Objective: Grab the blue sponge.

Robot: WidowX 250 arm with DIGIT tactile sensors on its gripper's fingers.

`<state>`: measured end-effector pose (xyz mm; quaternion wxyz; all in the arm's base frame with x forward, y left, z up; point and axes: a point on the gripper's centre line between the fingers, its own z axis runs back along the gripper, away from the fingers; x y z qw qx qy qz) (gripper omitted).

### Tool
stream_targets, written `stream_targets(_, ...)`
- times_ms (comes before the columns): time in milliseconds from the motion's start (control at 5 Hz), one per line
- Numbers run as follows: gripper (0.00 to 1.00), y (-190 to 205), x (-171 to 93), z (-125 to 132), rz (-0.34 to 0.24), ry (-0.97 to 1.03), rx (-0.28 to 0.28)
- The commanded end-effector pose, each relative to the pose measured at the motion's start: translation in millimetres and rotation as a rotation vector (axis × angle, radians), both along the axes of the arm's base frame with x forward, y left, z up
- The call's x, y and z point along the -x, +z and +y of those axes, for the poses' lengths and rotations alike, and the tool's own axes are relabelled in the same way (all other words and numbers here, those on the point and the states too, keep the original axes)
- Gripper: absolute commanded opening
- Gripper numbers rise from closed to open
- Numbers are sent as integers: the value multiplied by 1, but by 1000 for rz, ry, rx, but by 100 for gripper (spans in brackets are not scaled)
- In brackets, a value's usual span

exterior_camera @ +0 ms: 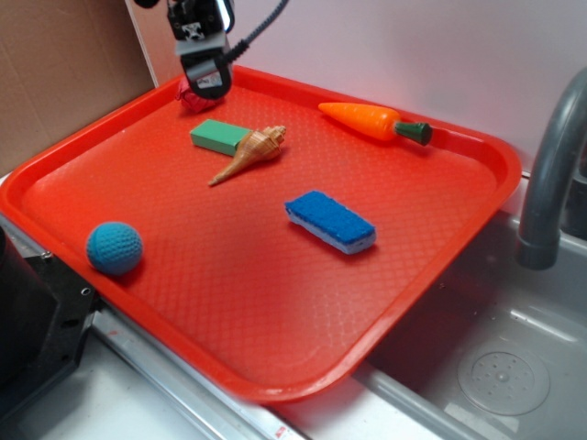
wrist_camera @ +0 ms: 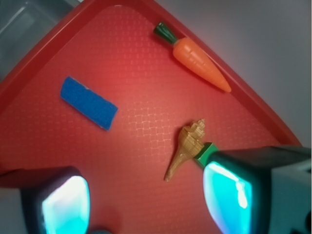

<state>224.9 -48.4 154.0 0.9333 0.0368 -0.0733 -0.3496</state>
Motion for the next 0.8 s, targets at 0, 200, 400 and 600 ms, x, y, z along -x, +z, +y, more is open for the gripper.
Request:
stream_targets(0, 100, 9, 1, -11, -29, -10, 7)
stream_targets(200, 100, 9, 1, -11, -29, -10, 7)
stream_targets(400, 100, -6, -15, -51, -2, -259, 73)
stream_targets(600, 100, -25, -8, -81, -12, -508, 0)
